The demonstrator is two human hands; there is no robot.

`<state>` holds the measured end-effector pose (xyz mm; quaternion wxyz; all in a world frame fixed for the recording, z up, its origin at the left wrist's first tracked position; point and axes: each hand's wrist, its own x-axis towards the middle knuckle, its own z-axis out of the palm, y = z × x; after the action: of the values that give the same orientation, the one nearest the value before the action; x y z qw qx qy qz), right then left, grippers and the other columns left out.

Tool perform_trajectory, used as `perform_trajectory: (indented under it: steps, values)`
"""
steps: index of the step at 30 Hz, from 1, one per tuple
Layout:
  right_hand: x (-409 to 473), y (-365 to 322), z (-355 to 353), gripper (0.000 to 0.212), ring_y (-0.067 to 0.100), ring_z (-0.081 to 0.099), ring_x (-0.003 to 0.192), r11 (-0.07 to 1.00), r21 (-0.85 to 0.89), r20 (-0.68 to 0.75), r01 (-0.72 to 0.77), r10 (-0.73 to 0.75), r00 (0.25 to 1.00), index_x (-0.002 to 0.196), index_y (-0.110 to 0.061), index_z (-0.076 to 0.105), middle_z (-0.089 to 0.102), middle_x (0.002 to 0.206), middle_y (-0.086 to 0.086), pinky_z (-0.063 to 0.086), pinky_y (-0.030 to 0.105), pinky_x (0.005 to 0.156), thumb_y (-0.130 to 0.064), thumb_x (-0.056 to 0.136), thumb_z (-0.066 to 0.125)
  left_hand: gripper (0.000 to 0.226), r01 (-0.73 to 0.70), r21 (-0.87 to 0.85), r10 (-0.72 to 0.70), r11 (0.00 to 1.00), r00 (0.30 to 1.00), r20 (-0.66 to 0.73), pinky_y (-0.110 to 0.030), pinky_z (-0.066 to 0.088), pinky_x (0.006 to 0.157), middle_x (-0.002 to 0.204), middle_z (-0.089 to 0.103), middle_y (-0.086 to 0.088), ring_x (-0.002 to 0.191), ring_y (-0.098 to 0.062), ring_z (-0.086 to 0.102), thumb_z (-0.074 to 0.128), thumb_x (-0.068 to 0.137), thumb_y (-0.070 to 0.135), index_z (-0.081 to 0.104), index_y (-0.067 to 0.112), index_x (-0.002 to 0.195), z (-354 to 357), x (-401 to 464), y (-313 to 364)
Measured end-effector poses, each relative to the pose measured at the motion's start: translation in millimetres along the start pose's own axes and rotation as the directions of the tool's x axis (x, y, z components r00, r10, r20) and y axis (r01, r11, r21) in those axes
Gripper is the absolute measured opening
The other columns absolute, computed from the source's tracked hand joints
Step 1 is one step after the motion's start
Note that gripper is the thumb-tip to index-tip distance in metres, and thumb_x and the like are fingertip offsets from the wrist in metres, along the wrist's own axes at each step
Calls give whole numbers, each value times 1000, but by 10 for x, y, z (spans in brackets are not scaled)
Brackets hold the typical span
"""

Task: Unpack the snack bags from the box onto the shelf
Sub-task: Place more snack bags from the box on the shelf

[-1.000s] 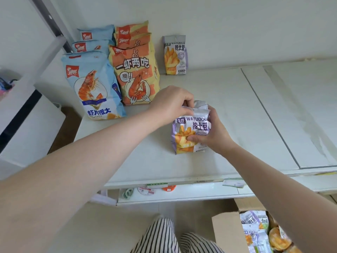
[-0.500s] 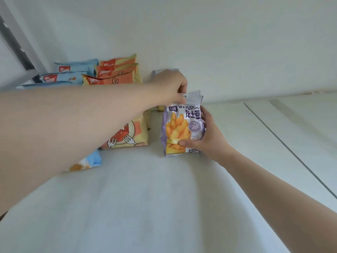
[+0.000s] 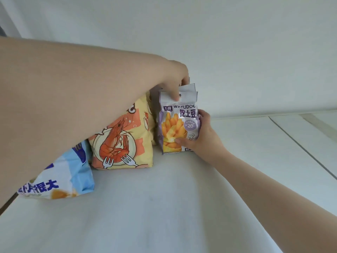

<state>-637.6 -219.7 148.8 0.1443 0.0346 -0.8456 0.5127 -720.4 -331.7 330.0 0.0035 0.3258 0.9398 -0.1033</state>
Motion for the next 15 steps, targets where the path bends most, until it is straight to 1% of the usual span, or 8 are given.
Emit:
perform_trajectory:
  steps: [4, 6, 7, 9, 11, 12, 13, 15]
  values:
    - [41, -11, 106, 115, 16, 48, 132, 1000, -21, 73, 23, -21, 997, 152, -25, 14, 45, 147, -8, 43, 42, 107, -49, 65, 84, 24, 17, 3, -17, 1000, 998, 64, -30, 36, 66, 81, 54, -5, 79, -26, 48, 75, 79, 19, 57, 8, 92, 37, -7, -63]
    - [47, -20, 94, 119, 14, 45, 134, 999, -41, 70, 33, -30, 997, 152, -25, 17, 44, 149, -9, 41, 42, 109, -63, 57, 77, 37, 18, -11, -18, 1000, 999, 34, -32, 38, 74, 100, 57, -8, 92, -28, 52, 75, 80, 19, 58, 7, 109, 82, -26, -67]
    - [50, -5, 85, 117, 13, 46, 134, 999, -36, 62, 40, -38, 997, 152, -25, 18, 45, 148, -9, 41, 40, 109, -63, 58, 77, 46, 22, -18, -22, 1000, 1000, 12, -33, 39, 79, 112, 56, -9, 102, -29, 52, 74, 80, 19, 55, 6, 120, 98, -35, -64]
    - [11, -22, 73, 107, 11, 44, 135, 998, -14, 64, 66, -65, 996, 154, -21, 13, 44, 149, -8, 37, 27, 108, -48, 74, 78, 57, 32, -50, -33, 998, 999, -30, -33, 39, 88, 128, 53, -9, 116, -28, 50, 74, 81, 19, 48, 7, 131, 114, -60, -55]
    - [-24, -51, 68, 95, 10, 35, 141, 993, -14, 99, 118, -116, 988, 156, -17, 3, 35, 156, -4, 31, 16, 108, -37, 88, 67, 54, 27, -92, -30, 995, 999, -36, -32, 40, 85, 126, 56, -8, 113, -28, 52, 73, 82, 19, 51, 8, 130, 109, -75, -54]
    - [-39, -80, 66, 92, 11, 30, 144, 990, -25, 113, 140, -136, 984, 156, -16, 0, 29, 159, -1, 28, 17, 112, -39, 91, 62, 51, 26, -100, -27, 995, 999, -18, -31, 39, 80, 121, 57, -9, 107, -27, 53, 72, 83, 21, 52, 7, 128, 111, -81, -55]
    - [-30, -92, 67, 92, 13, 24, 147, 987, -39, 114, 158, -152, 982, 156, -15, -1, 23, 161, 0, 23, 23, 118, -45, 90, 57, 50, 25, -99, -26, 995, 1000, -4, -29, 36, 77, 117, 55, -8, 103, -26, 51, 70, 85, 24, 51, 6, 127, 121, -96, -48]
    - [10, -76, 60, 97, 17, 16, 151, 983, -61, 117, 172, -164, 979, 157, -14, -2, 17, 163, 2, 19, 42, 122, -58, 86, 48, 54, 32, -86, -33, 996, 999, -4, -29, 32, 80, 121, 51, -8, 108, -26, 48, 67, 88, 26, 44, 6, 133, 153, -121, -40]
